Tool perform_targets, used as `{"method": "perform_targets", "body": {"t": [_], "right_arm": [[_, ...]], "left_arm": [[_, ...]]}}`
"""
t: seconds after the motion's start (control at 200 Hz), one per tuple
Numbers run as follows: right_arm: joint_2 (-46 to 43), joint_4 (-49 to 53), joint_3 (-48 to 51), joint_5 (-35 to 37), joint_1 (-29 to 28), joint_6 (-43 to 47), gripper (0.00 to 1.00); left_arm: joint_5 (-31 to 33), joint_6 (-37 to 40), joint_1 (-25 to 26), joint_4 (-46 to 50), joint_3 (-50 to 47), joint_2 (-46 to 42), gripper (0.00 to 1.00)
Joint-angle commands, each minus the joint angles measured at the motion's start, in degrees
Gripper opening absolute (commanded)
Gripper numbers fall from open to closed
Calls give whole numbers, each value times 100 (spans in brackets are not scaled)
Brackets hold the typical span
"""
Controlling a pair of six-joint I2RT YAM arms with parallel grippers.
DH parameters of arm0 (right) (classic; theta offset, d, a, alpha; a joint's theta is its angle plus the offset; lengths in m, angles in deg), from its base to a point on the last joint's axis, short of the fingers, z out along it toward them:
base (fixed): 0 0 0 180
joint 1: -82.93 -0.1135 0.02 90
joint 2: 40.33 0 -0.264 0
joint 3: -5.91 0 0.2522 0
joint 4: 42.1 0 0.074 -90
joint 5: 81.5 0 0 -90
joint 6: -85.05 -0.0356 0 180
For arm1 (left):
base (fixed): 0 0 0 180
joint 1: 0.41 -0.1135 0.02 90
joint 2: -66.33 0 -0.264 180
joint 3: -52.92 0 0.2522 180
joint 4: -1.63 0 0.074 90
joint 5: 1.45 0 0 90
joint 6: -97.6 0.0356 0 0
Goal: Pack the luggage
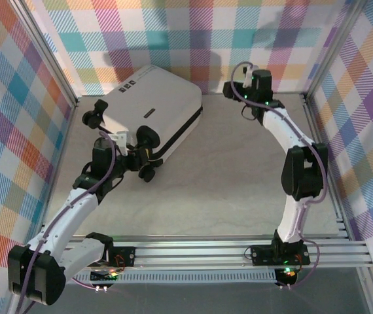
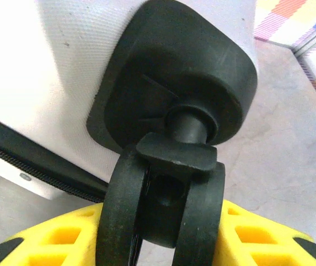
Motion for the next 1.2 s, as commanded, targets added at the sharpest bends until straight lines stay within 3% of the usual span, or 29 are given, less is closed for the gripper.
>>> {"method": "perform_targets", "body": {"t": [0.0,0.11,0.29,0.55,0.845,1.195], "right_arm": [[524,1122,-1029,-1460,70,-308,78],[1329,2150,-2538,-2376,37,-52,83],[2473,3319,-4360,-2832,-84,410,90],[2778,3186,-4376,-2805,-406,746,97],[3066,2759,-4556,-2831,-512,833,99],[3493,2456,-4970,-3955,-658,1194,99]], "left_arm": [[588,-535,328,322,-323,-24,0],[639,-644,687,331,-410,-132,0],[771,-749,1400,322,-402,-153,0],[944,-760,1967,479,-215,-102,0],[1184,-735,2676,1006,-130,-29,0],[1338,-681,3097,1219,46,121,0]]}}
